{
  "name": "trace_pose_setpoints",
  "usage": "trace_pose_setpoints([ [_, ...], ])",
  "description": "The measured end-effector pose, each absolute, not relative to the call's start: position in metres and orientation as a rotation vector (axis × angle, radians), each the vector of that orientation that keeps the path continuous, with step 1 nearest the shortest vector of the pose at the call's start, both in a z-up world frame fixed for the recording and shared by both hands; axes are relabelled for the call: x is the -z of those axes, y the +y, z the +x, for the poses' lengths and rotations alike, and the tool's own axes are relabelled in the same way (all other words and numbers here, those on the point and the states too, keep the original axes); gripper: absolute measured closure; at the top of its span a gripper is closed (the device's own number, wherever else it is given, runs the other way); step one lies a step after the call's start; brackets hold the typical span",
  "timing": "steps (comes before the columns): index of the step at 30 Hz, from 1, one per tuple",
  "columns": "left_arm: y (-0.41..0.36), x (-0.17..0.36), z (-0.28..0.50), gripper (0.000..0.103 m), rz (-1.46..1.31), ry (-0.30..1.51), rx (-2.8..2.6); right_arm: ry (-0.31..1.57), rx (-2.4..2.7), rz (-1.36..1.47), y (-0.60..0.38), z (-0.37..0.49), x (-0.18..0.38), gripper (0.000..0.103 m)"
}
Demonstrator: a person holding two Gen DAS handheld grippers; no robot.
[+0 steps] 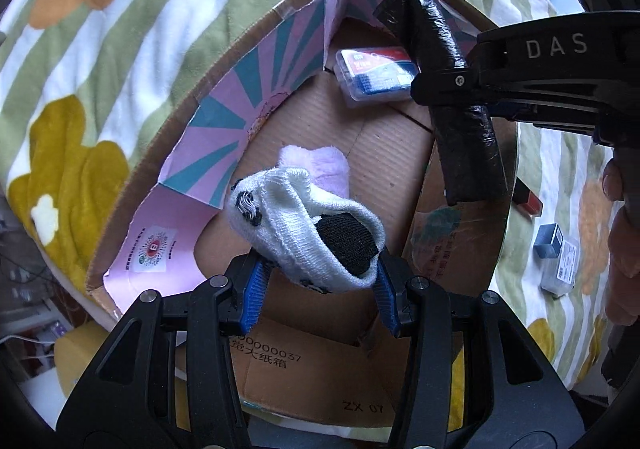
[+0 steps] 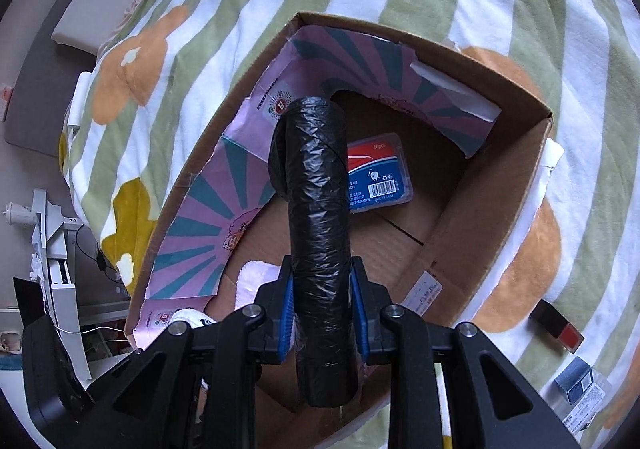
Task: Organize objects
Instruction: 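Release the sock into the box with the left tool while the right tool releases the black bag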
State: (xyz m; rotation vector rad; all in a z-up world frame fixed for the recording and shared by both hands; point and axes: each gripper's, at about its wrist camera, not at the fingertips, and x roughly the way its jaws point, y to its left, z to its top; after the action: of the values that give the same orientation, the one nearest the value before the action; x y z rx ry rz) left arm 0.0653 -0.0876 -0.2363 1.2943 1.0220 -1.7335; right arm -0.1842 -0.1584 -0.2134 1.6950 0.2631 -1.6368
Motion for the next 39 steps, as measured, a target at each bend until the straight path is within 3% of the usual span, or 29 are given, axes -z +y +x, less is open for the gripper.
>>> trace_pose_setpoints([
  [12,-0.080,0.231,0.061,0.060,1.305,0.970,1.787,0.257,1.580,1.666,-0.164,-0.181,0.220,0.078],
  [14,-0.077,0.230,0.056,0.055,1.319,0.943,1.800,0.256,1.563,1.637,-0.166,-0.179,0.219,0.065],
  [15,-0.076,0.229,0.054,0.041,1.326,0.928,1.807,0.255,1.564,1.619,-0.167,-0.178,0.216,0.039],
  [16,-0.074,0.227,0.053,0.008,1.332,0.917,1.817,0.264,1.578,1.603,-0.167,-0.177,0.213,0.008],
  [17,-0.072,0.226,0.051,0.002,1.339,0.906,1.823,0.268,1.600,1.579,-0.167,-0.176,0.209,0.002],
  [22,-0.068,0.218,0.047,0.000,1.334,0.834,1.848,0.287,1.643,1.547,-0.163,-0.177,0.200,0.001],
  [31,-0.065,0.223,0.053,0.000,1.328,0.852,1.844,0.309,1.642,1.571,-0.158,-0.177,0.191,0.001],
  [39,-0.074,0.196,0.065,0.000,1.277,0.850,1.869,0.324,1.699,1.533,-0.144,-0.168,0.155,0.001],
])
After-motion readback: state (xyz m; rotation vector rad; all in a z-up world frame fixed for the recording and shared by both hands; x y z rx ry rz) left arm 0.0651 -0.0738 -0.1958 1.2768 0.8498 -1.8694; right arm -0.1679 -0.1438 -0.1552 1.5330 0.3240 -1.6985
